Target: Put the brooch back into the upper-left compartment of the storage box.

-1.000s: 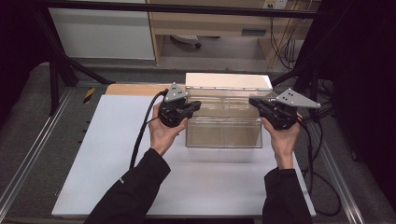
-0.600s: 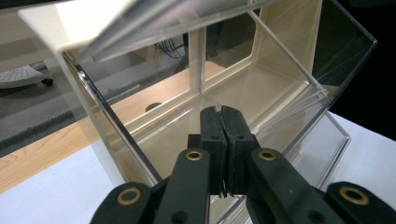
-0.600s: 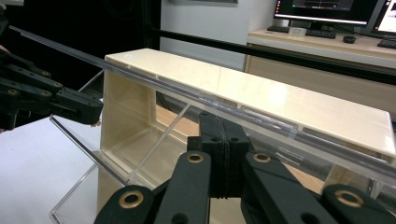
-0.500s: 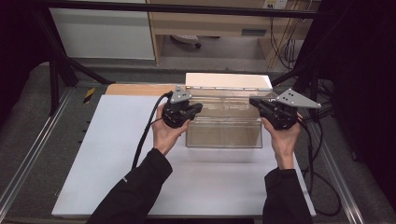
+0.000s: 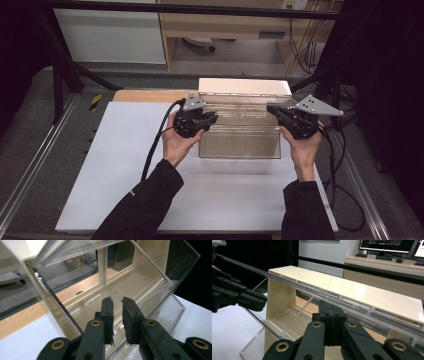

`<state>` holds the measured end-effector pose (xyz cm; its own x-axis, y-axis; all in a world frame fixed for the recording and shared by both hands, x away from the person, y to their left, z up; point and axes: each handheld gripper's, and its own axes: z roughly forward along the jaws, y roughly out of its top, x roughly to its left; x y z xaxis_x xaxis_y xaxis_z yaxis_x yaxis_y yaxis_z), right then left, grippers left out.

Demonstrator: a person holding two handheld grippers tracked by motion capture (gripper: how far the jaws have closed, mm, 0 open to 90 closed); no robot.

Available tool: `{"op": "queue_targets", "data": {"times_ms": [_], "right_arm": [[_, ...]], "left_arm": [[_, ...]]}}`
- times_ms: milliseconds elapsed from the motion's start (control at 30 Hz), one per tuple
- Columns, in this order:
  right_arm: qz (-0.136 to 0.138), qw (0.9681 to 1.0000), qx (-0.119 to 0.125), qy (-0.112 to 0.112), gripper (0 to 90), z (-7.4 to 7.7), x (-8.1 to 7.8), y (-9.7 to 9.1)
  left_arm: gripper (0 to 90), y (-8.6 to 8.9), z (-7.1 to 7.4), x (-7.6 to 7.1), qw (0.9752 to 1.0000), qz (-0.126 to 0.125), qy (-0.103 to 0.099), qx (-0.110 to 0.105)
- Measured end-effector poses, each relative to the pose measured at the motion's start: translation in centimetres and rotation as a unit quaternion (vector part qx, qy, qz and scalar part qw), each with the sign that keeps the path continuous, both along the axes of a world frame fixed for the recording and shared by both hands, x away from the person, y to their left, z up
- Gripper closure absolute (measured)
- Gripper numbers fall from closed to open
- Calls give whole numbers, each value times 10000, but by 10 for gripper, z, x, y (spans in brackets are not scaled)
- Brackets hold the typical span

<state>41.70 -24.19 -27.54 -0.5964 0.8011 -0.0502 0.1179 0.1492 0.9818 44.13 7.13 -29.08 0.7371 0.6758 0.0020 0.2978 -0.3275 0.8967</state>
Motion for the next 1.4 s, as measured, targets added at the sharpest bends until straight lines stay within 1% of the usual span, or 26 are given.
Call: {"op": "queue_targets", "data": {"times_ms": [133,267,333,400,567,600,700,767,867,933,1067,1267,1400], "right_arm": [[-2,10000,4,5,900,0,0,0],[1,10000,-14,5,900,0,0,0],[1,10000,-15,5,900,0,0,0],[-1,10000,-18,9,900,0,0,0],[-2,10000,-8,22,900,-1,-1,0],[-2,10000,-15,22,900,-1,-1,0],[-7,10000,-22,27,900,-1,-1,0],[-6,10000,-34,20,900,-1,-1,0],[-5,10000,-32,28,900,-1,-1,0],[-3,10000,-36,27,900,-1,-1,0],[-3,10000,-37,38,900,-2,-1,0],[-5,10000,-45,52,900,-2,0,0],[-14,10000,-48,66,900,-2,0,0]], "left_arm": [[723,5,5,-6,10000,-59,-11,-36],[644,10,10,-13,9999,-142,2,12],[605,14,11,-16,9999,-131,-1,84],[579,18,13,-20,9998,-170,-3,40],[487,31,16,-29,9998,-110,-16,150],[472,35,16,-31,9998,-97,-37,147],[423,46,12,-35,9999,-64,19,155],[389,53,9,-38,9998,-26,48,214],[342,65,1,-43,9998,48,89,143],[316,72,-6,-47,9997,107,71,195],[266,86,-23,-51,9995,182,161,223],[173,104,-50,-60,9982,302,302,423],[133,117,-68,-66,9975,366,399,458]]}}
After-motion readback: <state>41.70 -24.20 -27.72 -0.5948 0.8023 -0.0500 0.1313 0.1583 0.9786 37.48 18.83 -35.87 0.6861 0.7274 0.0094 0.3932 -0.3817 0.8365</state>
